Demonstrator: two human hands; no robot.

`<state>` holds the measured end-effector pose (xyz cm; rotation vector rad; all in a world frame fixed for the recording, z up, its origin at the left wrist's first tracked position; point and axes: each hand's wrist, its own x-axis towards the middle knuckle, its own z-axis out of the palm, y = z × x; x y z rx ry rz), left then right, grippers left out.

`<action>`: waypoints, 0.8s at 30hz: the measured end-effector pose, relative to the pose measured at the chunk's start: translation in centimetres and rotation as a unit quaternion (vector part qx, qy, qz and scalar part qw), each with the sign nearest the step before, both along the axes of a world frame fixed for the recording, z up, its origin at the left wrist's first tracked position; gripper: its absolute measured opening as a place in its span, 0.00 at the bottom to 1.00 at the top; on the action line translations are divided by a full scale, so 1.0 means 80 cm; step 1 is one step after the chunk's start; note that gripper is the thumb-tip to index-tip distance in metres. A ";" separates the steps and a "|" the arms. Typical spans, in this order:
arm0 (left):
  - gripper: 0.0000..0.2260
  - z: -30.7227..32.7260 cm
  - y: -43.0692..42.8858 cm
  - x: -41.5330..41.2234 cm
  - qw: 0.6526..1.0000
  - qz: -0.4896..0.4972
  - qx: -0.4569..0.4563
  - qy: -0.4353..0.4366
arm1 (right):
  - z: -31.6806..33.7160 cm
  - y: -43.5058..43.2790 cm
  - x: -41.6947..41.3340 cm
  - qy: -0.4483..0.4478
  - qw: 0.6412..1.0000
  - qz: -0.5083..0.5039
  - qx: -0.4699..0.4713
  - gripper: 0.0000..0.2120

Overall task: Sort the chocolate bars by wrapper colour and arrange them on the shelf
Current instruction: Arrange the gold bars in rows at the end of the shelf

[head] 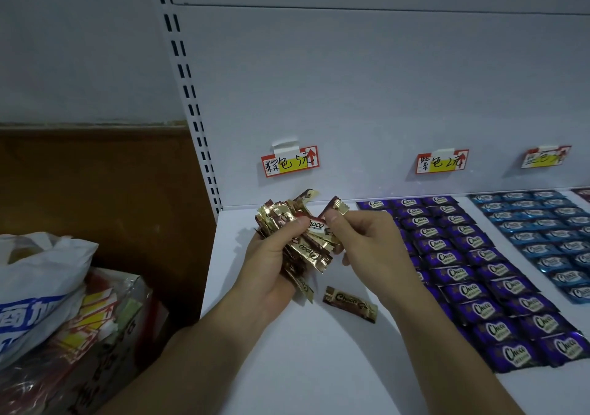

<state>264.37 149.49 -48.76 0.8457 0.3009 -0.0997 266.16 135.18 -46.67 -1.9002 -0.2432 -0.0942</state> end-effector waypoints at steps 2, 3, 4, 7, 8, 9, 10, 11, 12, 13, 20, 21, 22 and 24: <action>0.17 0.002 0.001 0.000 1.000 0.006 -0.008 0.004 | 0.002 0.005 -0.001 -0.006 1.000 -0.013 0.006 0.21; 0.16 0.003 0.002 0.000 1.000 0.010 -0.013 0.008 | 0.003 0.006 -0.002 -0.009 1.000 -0.024 0.008 0.20; 0.13 0.003 0.003 0.000 1.000 0.013 -0.021 0.011 | 0.005 0.007 -0.003 -0.012 0.999 -0.036 0.010 0.19; 0.05 0.003 0.010 0.002 0.998 0.024 -0.048 0.026 | 0.012 0.004 -0.003 -0.007 0.997 -0.059 0.041 0.16; 0.04 0.002 0.013 0.004 0.998 0.028 -0.053 0.032 | 0.014 0.002 -0.002 -0.002 0.997 -0.059 0.052 0.14; 0.04 0.001 0.016 0.005 0.997 0.036 -0.054 0.038 | 0.017 0.000 0.000 0.003 0.997 -0.057 0.056 0.10; 0.04 0.000 0.019 0.007 0.997 0.043 -0.051 0.043 | 0.019 -0.001 0.003 0.007 0.997 -0.055 0.051 0.07; 0.05 0.000 0.022 0.008 0.997 0.048 -0.046 0.047 | 0.021 -0.003 0.008 0.008 0.998 -0.054 0.032 0.05; 0.06 0.001 0.026 0.009 0.997 0.051 -0.043 0.050 | 0.023 -0.004 0.015 0.012 0.999 -0.051 0.003 0.04; 0.07 0.001 0.030 0.010 0.996 0.051 -0.041 0.054 | 0.024 -0.004 0.022 0.020 0.998 -0.044 -0.030 0.04; 0.05 0.009 0.070 0.011 0.992 0.080 -0.072 0.063 | -0.010 0.040 0.075 0.039 0.981 -0.020 -0.189 0.07; 0.06 0.010 0.073 0.011 0.992 0.081 -0.080 0.058 | -0.024 0.052 0.079 0.020 0.979 -0.023 -0.201 0.07; 0.06 0.013 0.082 0.013 0.991 0.087 -0.086 0.045 | -0.035 0.071 0.085 0.005 0.978 -0.021 -0.206 0.07; 0.04 0.012 0.086 0.015 0.990 0.098 -0.098 0.034 | -0.052 0.093 0.090 -0.022 0.973 -0.030 -0.229 0.06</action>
